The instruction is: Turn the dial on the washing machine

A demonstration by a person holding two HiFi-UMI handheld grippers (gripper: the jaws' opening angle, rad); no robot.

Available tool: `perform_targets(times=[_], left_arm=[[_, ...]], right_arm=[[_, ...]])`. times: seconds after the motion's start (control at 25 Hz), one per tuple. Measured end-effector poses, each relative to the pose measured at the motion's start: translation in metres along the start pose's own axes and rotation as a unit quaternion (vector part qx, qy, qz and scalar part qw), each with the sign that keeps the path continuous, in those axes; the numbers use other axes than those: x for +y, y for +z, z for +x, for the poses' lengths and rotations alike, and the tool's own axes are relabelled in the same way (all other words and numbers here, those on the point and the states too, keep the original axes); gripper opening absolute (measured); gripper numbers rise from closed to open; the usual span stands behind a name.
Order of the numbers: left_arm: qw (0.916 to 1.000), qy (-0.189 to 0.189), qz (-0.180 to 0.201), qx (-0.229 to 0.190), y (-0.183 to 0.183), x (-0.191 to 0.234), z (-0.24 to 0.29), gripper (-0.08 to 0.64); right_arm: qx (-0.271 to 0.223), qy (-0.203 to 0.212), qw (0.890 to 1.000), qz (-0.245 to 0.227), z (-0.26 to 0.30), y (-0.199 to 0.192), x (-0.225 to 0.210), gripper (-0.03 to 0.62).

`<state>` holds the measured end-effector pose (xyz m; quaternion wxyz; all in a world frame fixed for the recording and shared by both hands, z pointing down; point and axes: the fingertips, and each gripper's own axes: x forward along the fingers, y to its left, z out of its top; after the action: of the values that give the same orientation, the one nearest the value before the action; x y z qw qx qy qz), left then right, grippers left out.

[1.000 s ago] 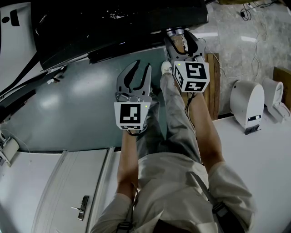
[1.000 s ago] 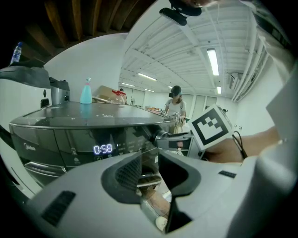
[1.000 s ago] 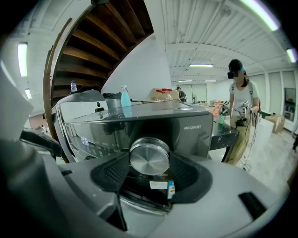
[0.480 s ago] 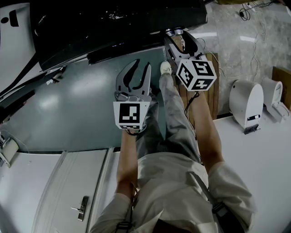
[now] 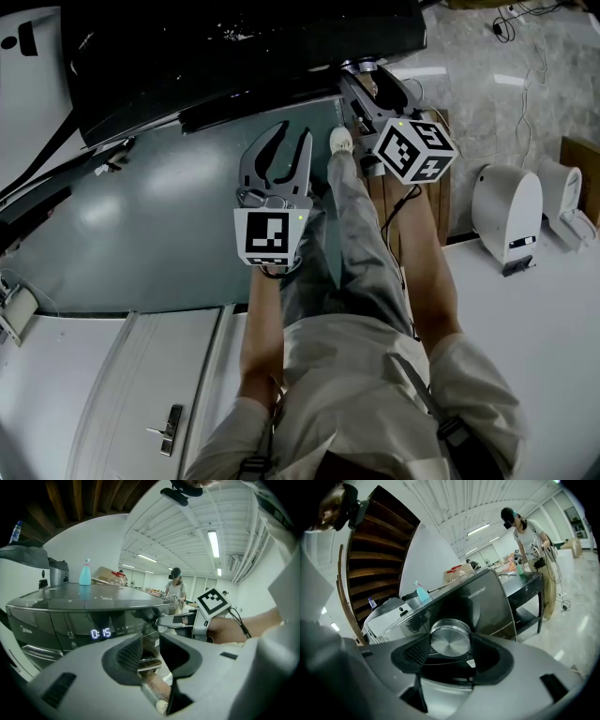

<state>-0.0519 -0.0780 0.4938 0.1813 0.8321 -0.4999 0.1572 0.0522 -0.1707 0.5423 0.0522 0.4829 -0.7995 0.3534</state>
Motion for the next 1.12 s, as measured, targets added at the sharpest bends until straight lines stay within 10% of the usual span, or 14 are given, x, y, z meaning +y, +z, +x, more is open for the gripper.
perform_targets(times=[1.12], left_arm=[[1.0, -0.005, -0.005, 0.0, -0.0013, 0.0026, 0.0041, 0.12]], right_arm=[[-0.009, 0.082, 0.977, 0.196, 0.0008, -0.0004, -0.0048, 0.27]])
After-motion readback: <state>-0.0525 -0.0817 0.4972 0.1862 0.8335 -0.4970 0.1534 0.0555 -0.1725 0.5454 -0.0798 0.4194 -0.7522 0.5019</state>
